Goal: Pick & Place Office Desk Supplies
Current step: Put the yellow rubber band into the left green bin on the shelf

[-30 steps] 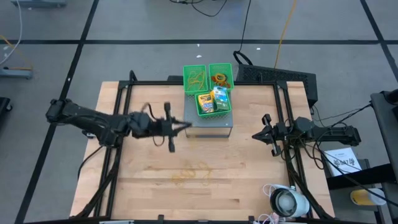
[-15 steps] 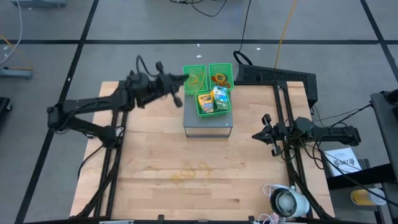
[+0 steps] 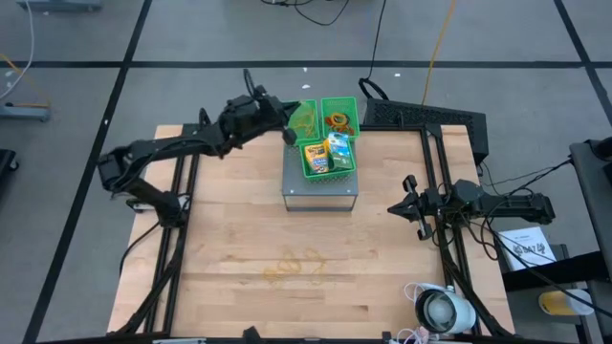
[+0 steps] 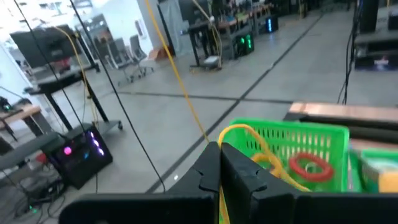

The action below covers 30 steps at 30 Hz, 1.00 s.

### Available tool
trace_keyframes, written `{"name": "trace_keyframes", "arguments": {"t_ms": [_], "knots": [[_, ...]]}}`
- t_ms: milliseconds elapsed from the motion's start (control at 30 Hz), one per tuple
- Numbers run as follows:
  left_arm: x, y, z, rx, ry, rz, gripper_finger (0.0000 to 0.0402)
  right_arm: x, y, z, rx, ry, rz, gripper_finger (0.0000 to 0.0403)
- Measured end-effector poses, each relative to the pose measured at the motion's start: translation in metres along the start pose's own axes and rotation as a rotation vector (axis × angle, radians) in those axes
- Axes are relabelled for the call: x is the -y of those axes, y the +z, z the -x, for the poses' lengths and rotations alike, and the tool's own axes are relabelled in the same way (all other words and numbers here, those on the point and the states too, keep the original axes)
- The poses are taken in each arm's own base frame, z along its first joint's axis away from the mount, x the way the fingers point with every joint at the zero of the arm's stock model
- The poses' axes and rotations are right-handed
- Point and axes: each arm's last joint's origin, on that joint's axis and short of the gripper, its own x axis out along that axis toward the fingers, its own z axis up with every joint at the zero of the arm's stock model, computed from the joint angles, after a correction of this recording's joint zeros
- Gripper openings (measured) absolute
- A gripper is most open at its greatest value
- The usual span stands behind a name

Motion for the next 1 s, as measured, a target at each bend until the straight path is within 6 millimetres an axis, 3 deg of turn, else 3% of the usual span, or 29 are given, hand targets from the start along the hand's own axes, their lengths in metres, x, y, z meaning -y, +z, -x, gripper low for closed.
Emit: {"name": "trace_keyframes", "arguments": {"t_ms": [467, 700, 1000], "knots": [[0.004, -0.018, -0.007, -0.125, 0.074, 0.059, 0.0017, 0.000, 0.000, 0.000, 0.000, 0.000, 0.000, 0.0000], [0.006, -0.023, -0.007, -0.172, 0.026, 0.071, 0.0005, 0.000, 0.000, 0.000, 0.000, 0.000, 0.000, 0.0000], [0.005, -0.023, -0.007, -0.169, 0.037, 0.146, 0.0091, 0.000, 0.000, 0.000, 0.000, 0.000, 0.000, 0.0000]]}}
